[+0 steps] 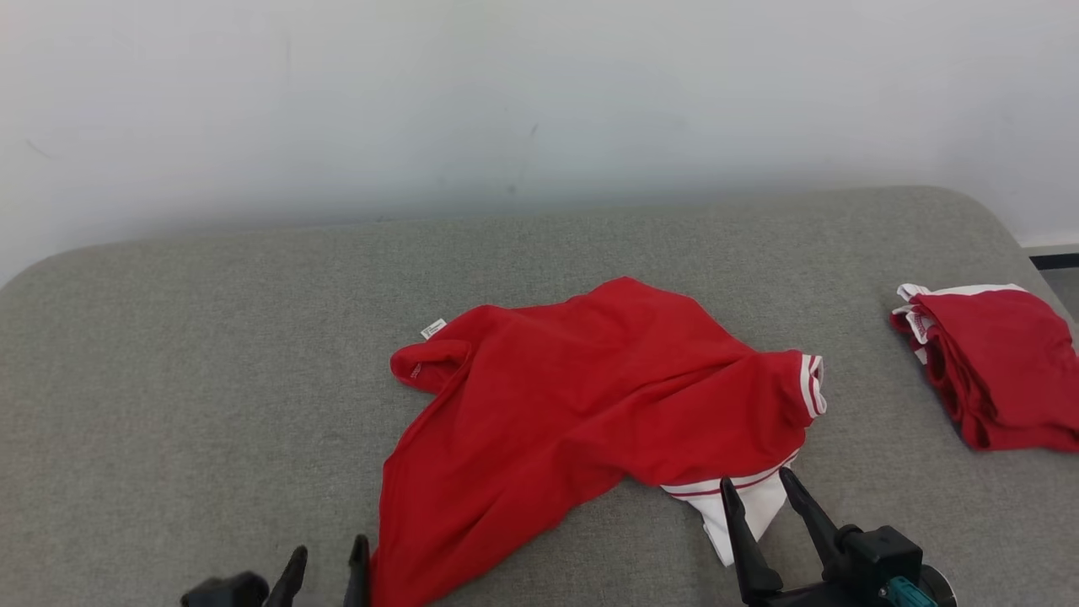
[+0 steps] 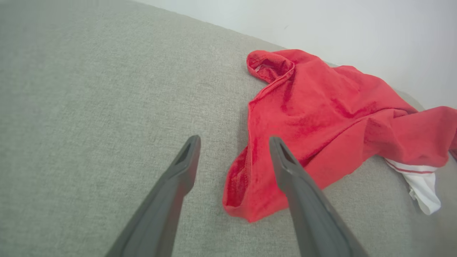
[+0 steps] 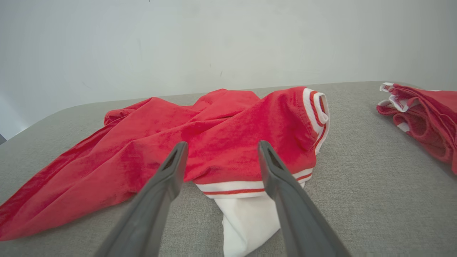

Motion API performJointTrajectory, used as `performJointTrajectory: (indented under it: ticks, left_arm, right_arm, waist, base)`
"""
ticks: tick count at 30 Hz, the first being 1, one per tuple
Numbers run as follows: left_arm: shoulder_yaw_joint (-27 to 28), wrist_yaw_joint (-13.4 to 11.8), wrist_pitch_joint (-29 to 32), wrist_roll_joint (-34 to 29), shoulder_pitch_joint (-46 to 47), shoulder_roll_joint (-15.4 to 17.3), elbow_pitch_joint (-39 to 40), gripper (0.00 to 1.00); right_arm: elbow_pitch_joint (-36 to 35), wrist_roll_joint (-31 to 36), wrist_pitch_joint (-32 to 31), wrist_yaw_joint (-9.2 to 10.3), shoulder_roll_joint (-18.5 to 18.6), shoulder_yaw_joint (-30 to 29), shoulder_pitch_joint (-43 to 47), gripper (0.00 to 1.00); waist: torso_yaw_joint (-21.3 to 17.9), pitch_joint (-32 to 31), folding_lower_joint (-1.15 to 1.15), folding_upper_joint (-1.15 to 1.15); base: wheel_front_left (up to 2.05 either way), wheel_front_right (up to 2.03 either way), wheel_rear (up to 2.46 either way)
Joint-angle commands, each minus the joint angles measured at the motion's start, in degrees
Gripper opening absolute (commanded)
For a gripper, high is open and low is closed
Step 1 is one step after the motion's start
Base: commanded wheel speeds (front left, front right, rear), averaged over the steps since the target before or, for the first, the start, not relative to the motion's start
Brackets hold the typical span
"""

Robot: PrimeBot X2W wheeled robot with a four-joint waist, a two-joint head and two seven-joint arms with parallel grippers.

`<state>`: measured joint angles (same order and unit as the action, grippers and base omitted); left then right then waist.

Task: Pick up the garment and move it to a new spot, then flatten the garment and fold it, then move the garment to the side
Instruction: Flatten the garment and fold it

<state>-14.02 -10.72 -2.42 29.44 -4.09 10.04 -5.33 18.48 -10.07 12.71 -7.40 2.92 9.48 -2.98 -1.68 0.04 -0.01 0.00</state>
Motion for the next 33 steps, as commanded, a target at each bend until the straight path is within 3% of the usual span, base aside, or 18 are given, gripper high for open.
performJointTrajectory:
  ticks: [1,6,13,29,30,31,32,33]
  left_arm:
    - [-0.7,0.7,0.7,-1.0,2.0,0.7,-0.2,1.00]
    - [-4.0,3.2,6.8,-3.1,10.0,2.7,-5.2,1.00]
    - [-6.2,4.3,11.3,-5.8,20.1,4.4,-14.9,1.00]
    - [-7.3,7.3,10.3,-5.9,29.1,4.7,-25.4,1.00]
    - [-7.3,7.6,10.0,-5.9,29.4,4.7,-25.8,0.88]
    - [-7.4,7.6,9.7,-5.8,29.6,4.7,-26.2,0.48]
    - [-7.4,7.7,9.3,-5.8,29.9,4.6,-26.6,0.15]
    - [-7.5,7.8,9.1,-5.7,30.1,4.4,-26.9,0.00]
  right_arm:
    - [0.0,-0.3,0.3,-0.14,0.0,0.1,0.5,1.00]
    - [-0.4,-0.5,0.2,-0.14,0.0,0.5,-0.3,1.00]
    - [-0.9,-0.8,0.3,-0.14,0.0,0.5,-1.7,1.00]
    - [0.0,-1.4,1.2,-0.14,0.0,0.6,-3.7,1.00]
    - [0.1,-1.5,1.3,-0.14,0.0,0.8,-3.9,1.00]
    - [0.1,-1.6,1.3,-0.14,0.0,0.9,-3.9,1.00]
    - [0.2,-1.7,1.4,-0.14,-0.1,0.9,-3.9,1.00]
    - [0.3,-1.6,1.5,-0.14,-0.1,1.0,-4.0,1.00]
  waist:
    - [-0.5,0.1,0.01,0.00]
    - [-2.2,1.6,0.01,0.00]
    - [-5.2,5.0,0.01,0.00]
    - [-7.4,7.8,0.01,0.00]
    - [-7.4,7.8,0.01,0.00]
    - [-7.5,7.8,0.01,0.00]
    - [-7.5,7.8,0.01,0.00]
    - [-7.6,7.8,0.01,0.00]
  base:
    - [0.00,0.00,0.00]
    - [0.00,0.00,0.00]
    - [0.00,0.00,0.00]
    - [0.00,0.00,0.00]
    - [0.00,0.00,0.00]
    - [0.00,0.00,0.00]
    - [0.00,0.00,0.00]
    - [0.00,0.00,0.00]
